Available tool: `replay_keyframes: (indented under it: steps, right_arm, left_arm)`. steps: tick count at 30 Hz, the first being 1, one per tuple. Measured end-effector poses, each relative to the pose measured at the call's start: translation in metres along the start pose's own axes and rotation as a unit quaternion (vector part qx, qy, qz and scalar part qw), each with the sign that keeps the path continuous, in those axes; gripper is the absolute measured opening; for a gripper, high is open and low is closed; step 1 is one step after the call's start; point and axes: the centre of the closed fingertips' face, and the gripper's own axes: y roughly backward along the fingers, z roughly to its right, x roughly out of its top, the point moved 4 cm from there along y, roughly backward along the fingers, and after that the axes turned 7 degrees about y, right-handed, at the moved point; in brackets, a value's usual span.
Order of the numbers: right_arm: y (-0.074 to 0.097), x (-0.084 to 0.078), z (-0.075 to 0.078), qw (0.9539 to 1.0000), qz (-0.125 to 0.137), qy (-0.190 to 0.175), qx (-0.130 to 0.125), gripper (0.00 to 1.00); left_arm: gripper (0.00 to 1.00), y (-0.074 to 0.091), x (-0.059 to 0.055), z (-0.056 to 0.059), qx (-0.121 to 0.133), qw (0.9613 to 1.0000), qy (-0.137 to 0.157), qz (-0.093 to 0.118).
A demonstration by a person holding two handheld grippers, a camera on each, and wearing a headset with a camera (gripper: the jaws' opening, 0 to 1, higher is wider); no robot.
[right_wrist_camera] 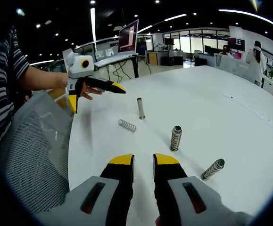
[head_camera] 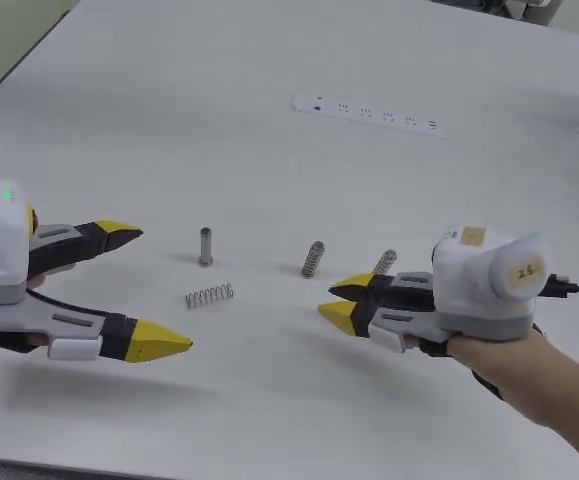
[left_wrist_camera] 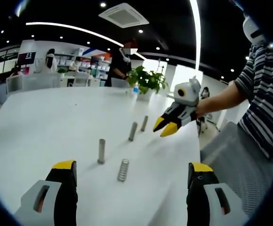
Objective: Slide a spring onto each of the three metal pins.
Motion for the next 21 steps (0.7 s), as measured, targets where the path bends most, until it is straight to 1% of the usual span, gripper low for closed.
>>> replay_keyframes:
  steps: [7,10,17,20,21]
  right_arm:
    - [-0.005,0.003,-0.001,0.9999,-0.004,0.007,0.007,0.14]
    - [-0.010,0.004,-0.003,0.9998,-0.008,0.013,0.010,0.14]
    - [-0.029,0.020,-0.012,0.9985,-0.009,0.041,0.034,0.14]
    - [-0.039,0.031,-0.016,0.9977,-0.005,0.051,0.044,0.14]
    - [-0.040,0.032,-0.017,0.9974,-0.005,0.055,0.046,0.14]
  left_arm:
    - [0.95,0.002,-0.002,0.000,0.001,1.0000,0.001,-0.001]
    - [0.94,0.002,-0.003,-0.001,0.001,1.0000,0.003,0.000]
    - [0.94,0.003,-0.004,-0.001,0.001,1.0000,0.003,-0.002]
    - [0.94,0.003,-0.005,-0.001,0.001,1.0000,0.004,-0.003]
    - [0.94,0.003,-0.005,-0.001,0.001,1.0000,0.004,-0.003]
